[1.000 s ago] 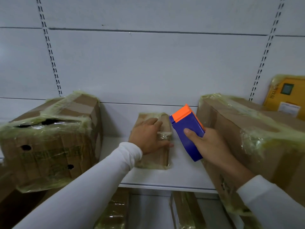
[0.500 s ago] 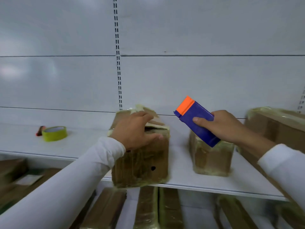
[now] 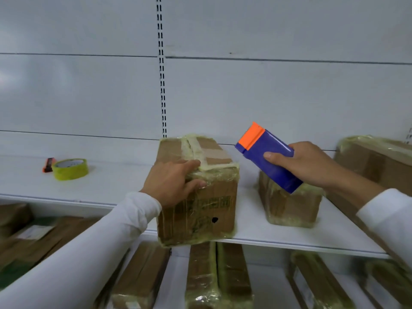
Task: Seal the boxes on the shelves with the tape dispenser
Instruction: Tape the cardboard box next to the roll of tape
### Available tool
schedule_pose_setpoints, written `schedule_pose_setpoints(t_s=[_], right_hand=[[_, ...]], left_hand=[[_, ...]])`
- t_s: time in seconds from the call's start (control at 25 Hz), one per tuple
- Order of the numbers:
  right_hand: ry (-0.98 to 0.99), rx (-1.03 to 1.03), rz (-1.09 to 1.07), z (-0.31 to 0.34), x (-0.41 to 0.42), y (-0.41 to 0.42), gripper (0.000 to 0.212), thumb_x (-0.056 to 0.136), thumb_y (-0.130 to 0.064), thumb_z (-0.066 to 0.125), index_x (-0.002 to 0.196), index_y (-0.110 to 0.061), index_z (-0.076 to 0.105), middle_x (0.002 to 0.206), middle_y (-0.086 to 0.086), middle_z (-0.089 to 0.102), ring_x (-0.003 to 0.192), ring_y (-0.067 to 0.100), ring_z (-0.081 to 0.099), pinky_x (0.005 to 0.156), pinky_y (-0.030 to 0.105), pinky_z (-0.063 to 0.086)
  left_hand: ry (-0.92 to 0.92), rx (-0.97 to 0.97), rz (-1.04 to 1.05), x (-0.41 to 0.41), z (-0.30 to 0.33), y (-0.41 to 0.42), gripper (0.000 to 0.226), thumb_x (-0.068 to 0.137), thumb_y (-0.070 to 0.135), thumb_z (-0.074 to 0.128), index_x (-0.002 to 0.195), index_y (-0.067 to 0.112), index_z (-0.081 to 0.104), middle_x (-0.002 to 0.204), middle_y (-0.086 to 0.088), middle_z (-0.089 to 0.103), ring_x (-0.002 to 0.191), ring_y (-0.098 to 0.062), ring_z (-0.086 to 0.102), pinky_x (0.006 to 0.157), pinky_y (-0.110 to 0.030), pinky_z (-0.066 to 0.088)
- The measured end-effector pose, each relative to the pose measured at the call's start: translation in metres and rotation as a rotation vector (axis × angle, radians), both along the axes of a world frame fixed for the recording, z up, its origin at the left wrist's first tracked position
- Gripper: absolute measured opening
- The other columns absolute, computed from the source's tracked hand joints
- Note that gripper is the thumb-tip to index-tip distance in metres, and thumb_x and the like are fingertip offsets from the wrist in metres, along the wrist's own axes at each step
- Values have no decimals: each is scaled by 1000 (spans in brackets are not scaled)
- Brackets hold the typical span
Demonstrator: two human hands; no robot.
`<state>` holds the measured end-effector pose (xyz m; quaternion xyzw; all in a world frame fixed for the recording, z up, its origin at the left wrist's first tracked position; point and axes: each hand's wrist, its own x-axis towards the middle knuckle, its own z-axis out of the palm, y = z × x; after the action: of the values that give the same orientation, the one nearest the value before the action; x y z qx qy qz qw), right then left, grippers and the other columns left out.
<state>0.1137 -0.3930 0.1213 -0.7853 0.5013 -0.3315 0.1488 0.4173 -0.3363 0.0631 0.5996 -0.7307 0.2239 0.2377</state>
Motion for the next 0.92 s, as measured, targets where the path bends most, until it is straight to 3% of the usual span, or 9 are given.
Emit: schedule_pose_setpoints(t_s=[0.2, 0.4, 0.56, 0.72, 0.92], right_hand=[[-87, 54, 64, -6, -5, -24, 52, 80, -59, 65, 75, -8, 66, 62, 3, 70, 48, 11, 63, 48, 22, 45], [-105, 76, 81, -11, -3, -35, 49, 82, -56, 66, 70, -8, 62, 56, 4, 66, 45, 13, 59, 49, 25, 43], [-117, 90, 45, -7, -2, -28, 50, 83, -54, 66, 74, -5, 63, 62, 9, 69, 47, 14, 61, 52, 27, 44], [-127, 93, -8, 9, 5, -9, 48, 80, -57, 65, 71, -9, 63, 58, 2, 68, 46, 12, 61, 47, 20, 42], [-128, 77, -47, 10, 28, 21, 60, 68, -66, 62, 77, -7, 66, 64, 6, 72, 51, 13, 65, 46, 18, 44]], left_hand=[[57, 97, -115, 13, 4, 1, 56, 82, 64, 52, 130, 35, 53, 127, 11, 61, 106, -21, 62, 84, -31, 48], [81, 133, -193, 24, 6, -2, 55, 83, 59, 57, 131, 32, 54, 128, 7, 61, 108, -20, 62, 91, -33, 48], [63, 185, -294, 37, 12, -10, 51, 84, 56, 58, 130, 32, 55, 124, 11, 63, 107, -12, 60, 92, -25, 46], [71, 243, -447, 63, 19, -21, 48, 87, 45, 61, 132, 29, 55, 135, 9, 55, 123, -8, 50, 106, -24, 36], [61, 261, -365, 130, 23, -42, 38, 93, 17, 57, 129, 26, 53, 133, 8, 53, 124, -14, 50, 106, -28, 36]])
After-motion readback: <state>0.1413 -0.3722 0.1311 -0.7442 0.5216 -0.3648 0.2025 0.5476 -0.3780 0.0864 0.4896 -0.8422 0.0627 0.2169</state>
